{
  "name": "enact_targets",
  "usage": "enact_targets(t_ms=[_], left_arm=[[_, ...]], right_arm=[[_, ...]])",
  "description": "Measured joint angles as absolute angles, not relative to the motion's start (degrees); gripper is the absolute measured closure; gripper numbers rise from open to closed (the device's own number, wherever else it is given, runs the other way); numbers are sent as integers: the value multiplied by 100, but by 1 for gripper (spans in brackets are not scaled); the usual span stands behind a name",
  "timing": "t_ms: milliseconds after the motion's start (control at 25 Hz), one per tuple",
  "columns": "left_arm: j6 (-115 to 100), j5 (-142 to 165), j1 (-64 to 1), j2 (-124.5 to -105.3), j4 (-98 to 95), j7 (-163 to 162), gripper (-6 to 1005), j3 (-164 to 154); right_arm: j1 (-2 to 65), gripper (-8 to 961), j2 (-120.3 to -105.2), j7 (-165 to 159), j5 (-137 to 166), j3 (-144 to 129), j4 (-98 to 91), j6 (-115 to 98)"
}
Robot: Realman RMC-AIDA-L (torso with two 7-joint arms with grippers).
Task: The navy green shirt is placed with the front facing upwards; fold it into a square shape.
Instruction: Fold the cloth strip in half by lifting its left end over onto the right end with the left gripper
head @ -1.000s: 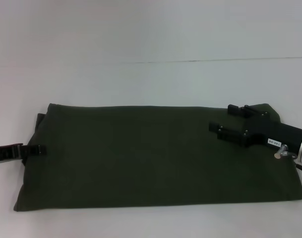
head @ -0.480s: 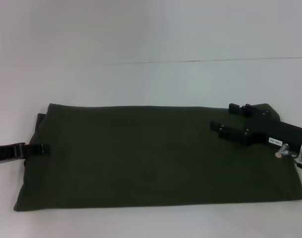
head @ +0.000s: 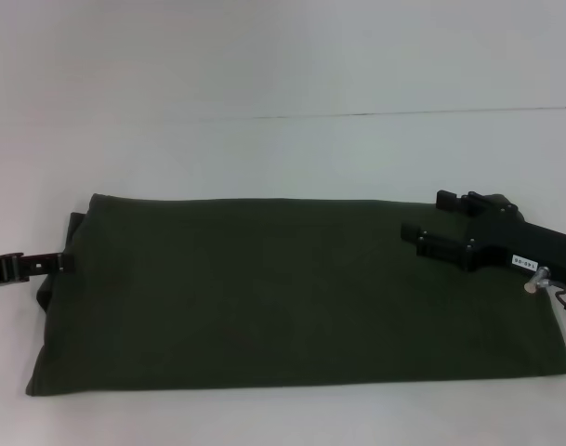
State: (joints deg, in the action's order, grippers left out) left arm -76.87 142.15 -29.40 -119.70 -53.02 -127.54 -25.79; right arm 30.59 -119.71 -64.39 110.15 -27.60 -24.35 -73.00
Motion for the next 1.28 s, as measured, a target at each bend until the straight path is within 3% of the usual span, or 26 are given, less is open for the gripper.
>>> enact_targets(t_ms=[1280], left_arm=[[-7402,14378,-3001,-11956,-4863,-12691,122,-2636]], right_arm=[[3084,67,-11979,-6446,11013,-2759,-2408,-7259]])
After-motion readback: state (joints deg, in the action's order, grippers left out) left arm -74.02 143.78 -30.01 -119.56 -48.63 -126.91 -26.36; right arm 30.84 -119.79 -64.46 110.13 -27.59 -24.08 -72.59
